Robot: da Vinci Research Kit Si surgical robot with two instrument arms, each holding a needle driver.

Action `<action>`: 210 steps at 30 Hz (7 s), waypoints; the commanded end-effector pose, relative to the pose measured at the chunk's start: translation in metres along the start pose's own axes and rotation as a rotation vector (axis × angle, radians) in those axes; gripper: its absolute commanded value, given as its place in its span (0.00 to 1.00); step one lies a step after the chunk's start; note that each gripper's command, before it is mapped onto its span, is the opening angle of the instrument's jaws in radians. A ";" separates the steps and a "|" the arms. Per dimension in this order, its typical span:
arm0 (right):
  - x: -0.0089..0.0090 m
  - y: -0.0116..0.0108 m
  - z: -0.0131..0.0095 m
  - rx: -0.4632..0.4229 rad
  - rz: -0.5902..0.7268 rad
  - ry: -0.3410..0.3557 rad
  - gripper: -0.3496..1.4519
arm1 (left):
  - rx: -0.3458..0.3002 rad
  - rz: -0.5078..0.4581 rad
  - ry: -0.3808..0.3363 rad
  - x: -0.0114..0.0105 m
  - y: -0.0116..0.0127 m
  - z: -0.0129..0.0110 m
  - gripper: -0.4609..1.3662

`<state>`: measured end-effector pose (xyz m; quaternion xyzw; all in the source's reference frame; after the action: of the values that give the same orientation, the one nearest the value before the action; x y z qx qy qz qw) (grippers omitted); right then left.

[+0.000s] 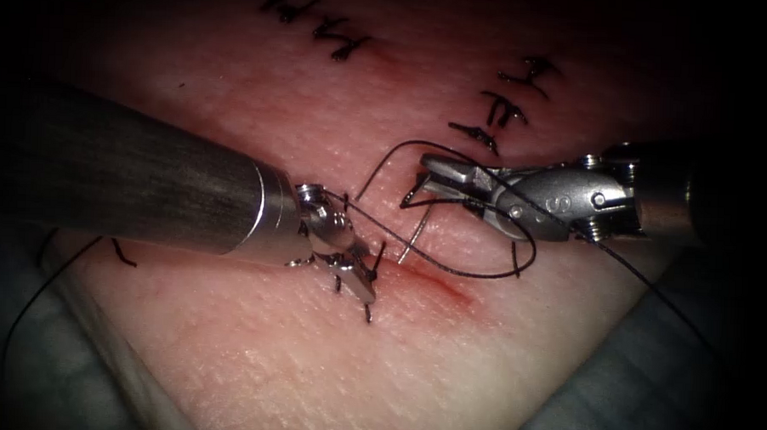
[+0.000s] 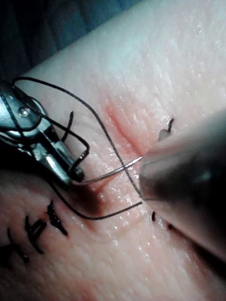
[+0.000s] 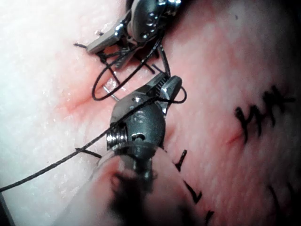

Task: Wound Closure
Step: Throw the needle using the right driver through the target above the wound

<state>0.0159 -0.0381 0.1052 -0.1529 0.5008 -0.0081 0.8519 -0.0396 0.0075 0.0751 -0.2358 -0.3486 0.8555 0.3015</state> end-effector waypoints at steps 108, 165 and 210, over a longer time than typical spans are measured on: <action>0.0007 0.0003 -0.0014 0.015 -0.321 0.016 0.00 | -0.070 0.119 0.129 -0.0030 0.0024 0.0060 0.06; -0.0060 -0.0091 -0.0018 -0.088 0.004 -0.016 0.00 | -0.081 0.112 0.127 -0.0032 0.0025 0.0052 0.06; -0.0049 0.0033 0.0005 -0.155 0.730 0.092 0.00 | -0.083 0.093 0.116 -0.0063 0.0023 0.0072 0.06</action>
<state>0.0132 -0.0337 0.1090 -0.0191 0.5628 0.3305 0.7574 -0.0404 -0.0014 0.0793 -0.3119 -0.3505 0.8399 0.2727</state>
